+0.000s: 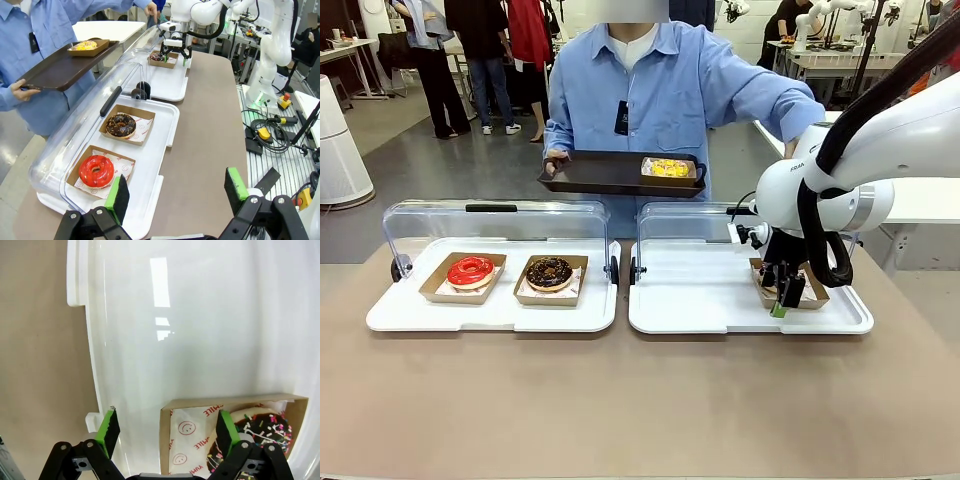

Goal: Provide the desired donut to the person.
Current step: Pick up and lift the Paper togo box containing the Donut pointed at by the person.

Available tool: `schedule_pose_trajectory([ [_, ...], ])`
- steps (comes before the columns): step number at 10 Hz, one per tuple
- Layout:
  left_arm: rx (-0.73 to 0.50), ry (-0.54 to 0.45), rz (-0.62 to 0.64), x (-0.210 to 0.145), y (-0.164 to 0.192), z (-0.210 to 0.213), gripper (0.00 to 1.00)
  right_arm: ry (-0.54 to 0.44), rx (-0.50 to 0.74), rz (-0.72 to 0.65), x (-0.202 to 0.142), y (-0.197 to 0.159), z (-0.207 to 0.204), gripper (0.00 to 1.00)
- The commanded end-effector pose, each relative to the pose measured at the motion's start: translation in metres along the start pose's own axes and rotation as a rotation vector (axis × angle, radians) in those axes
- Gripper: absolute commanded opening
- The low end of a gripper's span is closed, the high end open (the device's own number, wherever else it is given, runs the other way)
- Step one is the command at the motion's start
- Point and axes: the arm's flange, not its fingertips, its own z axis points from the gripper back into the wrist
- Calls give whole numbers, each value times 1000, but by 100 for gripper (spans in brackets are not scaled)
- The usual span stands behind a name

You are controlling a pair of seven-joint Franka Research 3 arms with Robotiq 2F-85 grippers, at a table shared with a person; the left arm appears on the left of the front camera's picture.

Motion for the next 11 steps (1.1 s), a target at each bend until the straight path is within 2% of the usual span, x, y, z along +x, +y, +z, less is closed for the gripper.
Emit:
schedule_pose_trajectory([
  [1, 0, -19, -23, -1, -1, 1, 100, 27, 17, 3, 2, -1, -11, 100],
  [11, 0, -19, -23, -1, -1, 1, 100, 86, 98, 6, 5, 9, -19, 100],
])
